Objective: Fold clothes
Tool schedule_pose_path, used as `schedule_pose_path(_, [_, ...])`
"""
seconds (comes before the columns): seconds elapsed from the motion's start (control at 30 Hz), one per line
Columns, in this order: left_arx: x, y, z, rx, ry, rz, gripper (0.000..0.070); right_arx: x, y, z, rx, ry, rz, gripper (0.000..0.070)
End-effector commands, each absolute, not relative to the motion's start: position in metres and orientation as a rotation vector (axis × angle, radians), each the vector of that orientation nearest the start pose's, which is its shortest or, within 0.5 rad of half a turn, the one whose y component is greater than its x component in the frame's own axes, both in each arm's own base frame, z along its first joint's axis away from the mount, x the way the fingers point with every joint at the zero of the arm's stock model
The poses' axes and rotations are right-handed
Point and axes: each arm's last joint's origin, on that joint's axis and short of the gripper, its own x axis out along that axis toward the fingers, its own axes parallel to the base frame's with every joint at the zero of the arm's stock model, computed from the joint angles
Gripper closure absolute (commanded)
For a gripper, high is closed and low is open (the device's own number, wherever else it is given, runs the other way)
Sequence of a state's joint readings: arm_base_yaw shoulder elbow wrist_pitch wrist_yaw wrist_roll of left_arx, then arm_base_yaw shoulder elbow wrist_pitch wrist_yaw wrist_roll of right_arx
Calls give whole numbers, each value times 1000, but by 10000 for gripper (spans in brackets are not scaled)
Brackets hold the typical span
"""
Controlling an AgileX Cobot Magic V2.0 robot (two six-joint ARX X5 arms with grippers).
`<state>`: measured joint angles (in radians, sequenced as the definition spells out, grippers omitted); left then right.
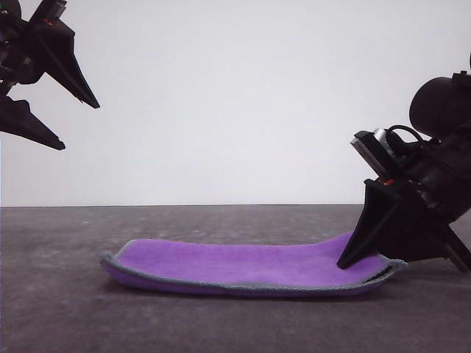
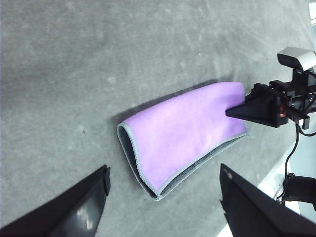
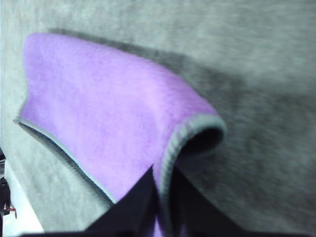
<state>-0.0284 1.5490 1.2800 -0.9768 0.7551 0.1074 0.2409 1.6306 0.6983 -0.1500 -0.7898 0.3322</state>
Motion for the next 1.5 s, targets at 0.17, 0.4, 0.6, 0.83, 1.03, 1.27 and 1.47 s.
schedule_pose_path(0.17, [298,-28,279,-363,1139,-738,265,264,107,135,667,1191,884,700])
schedule_pose_path(0.4, [298,-28,279,-363,1138,-739,265,263,146,149,661,1126,974,700])
schedule_pose_path(0.6, [298,-28,279,-363,1138,-739,265,261,174,164,611,1093,1002,700])
schedule_pose_path(0.83, [298,-28,279,-362,1137,-739,265,262,190,176,602,1070,1013,700])
schedule_pose_path(1.03, [298,-28,279,-362,1137,-739,265,261,200,171,600,1100,1014,700])
schedule_pose_path(1.27, [298,-28,279,-362,1137,-739,265,265,219,167,584,1124,1043,700])
schedule_pose_path(1.47, [298,-28,279,-362,1137,-739,265,267,224,174,581,1107,1068,663])
